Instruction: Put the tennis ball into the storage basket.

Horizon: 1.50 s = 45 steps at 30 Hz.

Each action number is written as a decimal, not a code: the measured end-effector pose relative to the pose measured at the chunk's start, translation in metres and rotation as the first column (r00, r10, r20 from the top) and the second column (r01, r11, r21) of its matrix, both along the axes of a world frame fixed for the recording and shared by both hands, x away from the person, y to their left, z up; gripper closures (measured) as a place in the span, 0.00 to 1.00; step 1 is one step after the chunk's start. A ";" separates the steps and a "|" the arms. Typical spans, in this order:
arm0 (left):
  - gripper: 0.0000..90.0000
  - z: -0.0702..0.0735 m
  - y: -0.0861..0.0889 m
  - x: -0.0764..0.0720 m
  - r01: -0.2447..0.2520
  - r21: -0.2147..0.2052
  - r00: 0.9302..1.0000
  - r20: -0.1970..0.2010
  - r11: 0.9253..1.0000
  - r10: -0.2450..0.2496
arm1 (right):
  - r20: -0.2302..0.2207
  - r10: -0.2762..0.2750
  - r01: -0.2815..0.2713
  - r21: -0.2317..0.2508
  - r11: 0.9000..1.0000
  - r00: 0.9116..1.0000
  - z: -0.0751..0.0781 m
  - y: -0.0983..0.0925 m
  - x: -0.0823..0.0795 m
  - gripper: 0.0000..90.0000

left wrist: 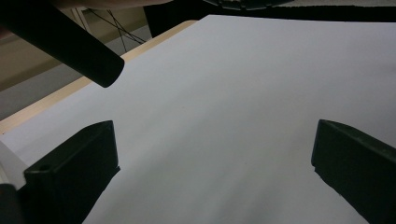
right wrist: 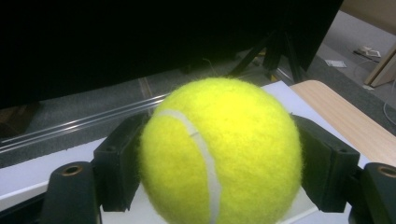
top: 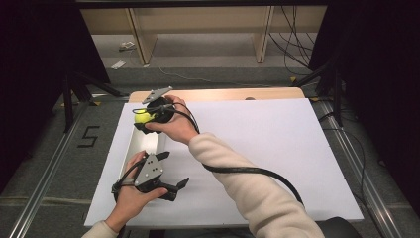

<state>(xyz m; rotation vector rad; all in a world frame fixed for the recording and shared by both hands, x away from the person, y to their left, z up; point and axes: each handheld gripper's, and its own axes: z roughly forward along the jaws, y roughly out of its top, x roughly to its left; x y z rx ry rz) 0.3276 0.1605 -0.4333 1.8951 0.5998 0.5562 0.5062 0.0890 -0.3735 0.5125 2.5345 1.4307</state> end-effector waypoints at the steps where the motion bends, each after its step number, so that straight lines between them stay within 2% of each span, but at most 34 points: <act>1: 0.00 0.000 0.000 0.000 0.000 0.000 1.000 0.000 1.000 0.000 | -0.002 0.001 -0.001 -0.003 1.000 1.000 0.000 0.001 0.000 0.29; 12: 0.00 0.000 0.000 0.000 0.001 0.000 1.000 0.000 1.000 -0.001 | -0.014 0.025 -0.025 -0.020 0.999 1.000 -0.005 0.006 -0.001 0.29; 45: 0.00 0.000 0.000 0.000 0.008 0.007 1.000 0.002 1.000 -0.008 | -0.030 0.042 -0.044 -0.041 0.998 0.999 -0.012 0.015 -0.001 0.29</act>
